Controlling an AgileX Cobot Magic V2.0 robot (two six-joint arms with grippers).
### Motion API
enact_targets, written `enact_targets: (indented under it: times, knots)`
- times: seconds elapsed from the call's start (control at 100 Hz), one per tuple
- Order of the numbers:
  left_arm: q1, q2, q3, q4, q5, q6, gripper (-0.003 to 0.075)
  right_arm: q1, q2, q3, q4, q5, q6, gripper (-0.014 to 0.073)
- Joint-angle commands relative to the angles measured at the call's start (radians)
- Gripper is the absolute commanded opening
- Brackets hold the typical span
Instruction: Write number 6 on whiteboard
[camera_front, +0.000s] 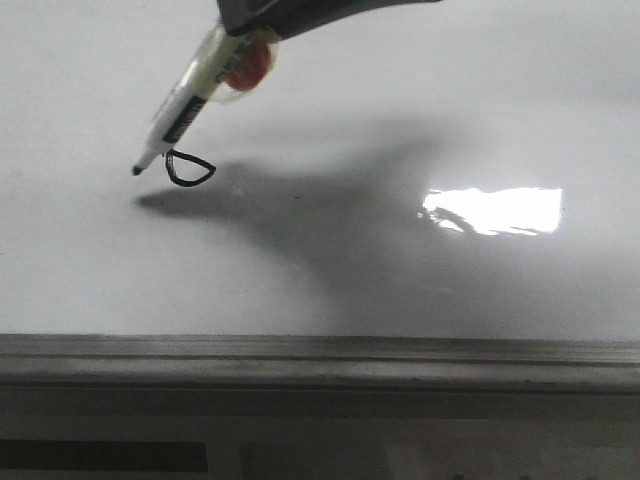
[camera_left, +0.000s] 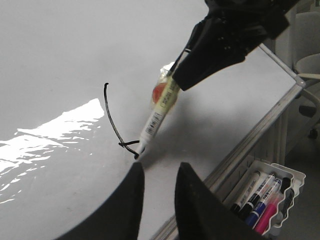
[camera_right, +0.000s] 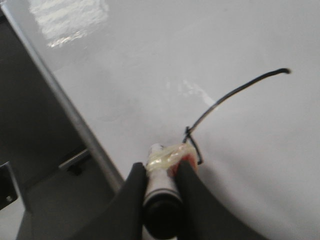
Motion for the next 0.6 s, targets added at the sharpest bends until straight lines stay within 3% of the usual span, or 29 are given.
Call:
enact_targets:
  times: [0.0, 0.25, 0.41, 0.59]
  knots:
    - [-0.008, 0.012, -0.029, -0.047, -0.093, -0.01, 0.0132, 0.034, -0.043, -0.032, -0.003, -0.006, -0.016, -0.0062]
    - [-0.008, 0.031, 0.011, -0.098, -0.12, -0.01, 0.0133, 0.12, -0.042, -0.032, -0.012, 0.018, -0.016, -0.0062]
    - [-0.01, 0.166, 0.044, -0.14, -0.216, -0.007, 0.0144, 0.123, -0.042, -0.032, -0.033, 0.052, -0.016, -0.0062]
    - [-0.018, 0.435, 0.024, -0.112, -0.427, 0.036, 0.0259, 0.123, -0.042, -0.032, -0.049, 0.062, -0.016, -0.0062]
